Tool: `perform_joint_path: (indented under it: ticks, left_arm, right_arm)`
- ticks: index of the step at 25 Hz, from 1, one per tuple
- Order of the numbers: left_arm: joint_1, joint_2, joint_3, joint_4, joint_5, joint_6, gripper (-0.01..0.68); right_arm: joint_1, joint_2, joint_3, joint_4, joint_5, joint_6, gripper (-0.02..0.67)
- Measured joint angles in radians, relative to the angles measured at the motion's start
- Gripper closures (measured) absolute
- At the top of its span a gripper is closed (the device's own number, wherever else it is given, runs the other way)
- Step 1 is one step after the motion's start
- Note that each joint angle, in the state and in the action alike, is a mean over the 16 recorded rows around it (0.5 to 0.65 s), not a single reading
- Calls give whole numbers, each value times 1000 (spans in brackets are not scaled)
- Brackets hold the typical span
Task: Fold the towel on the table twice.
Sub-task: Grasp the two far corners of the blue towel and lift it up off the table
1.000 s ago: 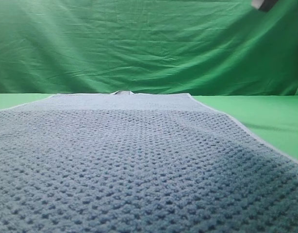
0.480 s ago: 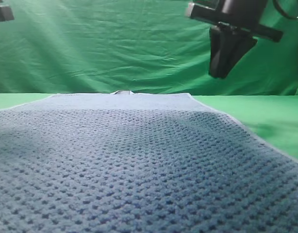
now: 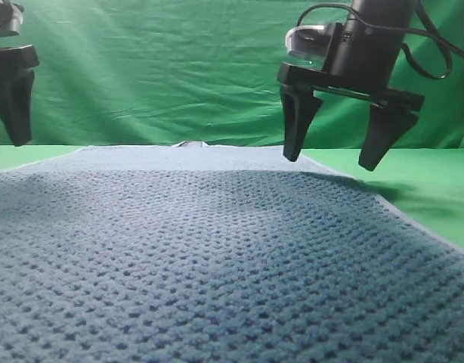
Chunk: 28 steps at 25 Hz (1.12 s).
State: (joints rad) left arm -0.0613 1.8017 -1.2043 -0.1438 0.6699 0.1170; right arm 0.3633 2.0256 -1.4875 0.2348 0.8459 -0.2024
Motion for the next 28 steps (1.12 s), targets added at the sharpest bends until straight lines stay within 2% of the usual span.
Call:
perform_joint_path:
  ticks: [4, 7, 21, 25, 28]
  left_arm:
    - [0, 16, -1, -6, -35, -1, 57]
    - [0, 33, -2, -8, -59, -2, 32]
    - [0, 115, -8, -12, -115, -3, 32]
    - [0, 126, -13, -23, -122, -3, 54]
    - [0, 134, -18, -37, -122, -1, 109]
  right_arm:
    - [0, 8, -1, 0, -27, 0, -18]
    - [0, 14, -2, 0, -42, 0, -22]
    - [2, 58, -15, -5, -30, -3, 10]
    - [2, 64, -18, -9, -19, -10, 56]
    - [2, 68, -22, -12, -6, -17, 120]
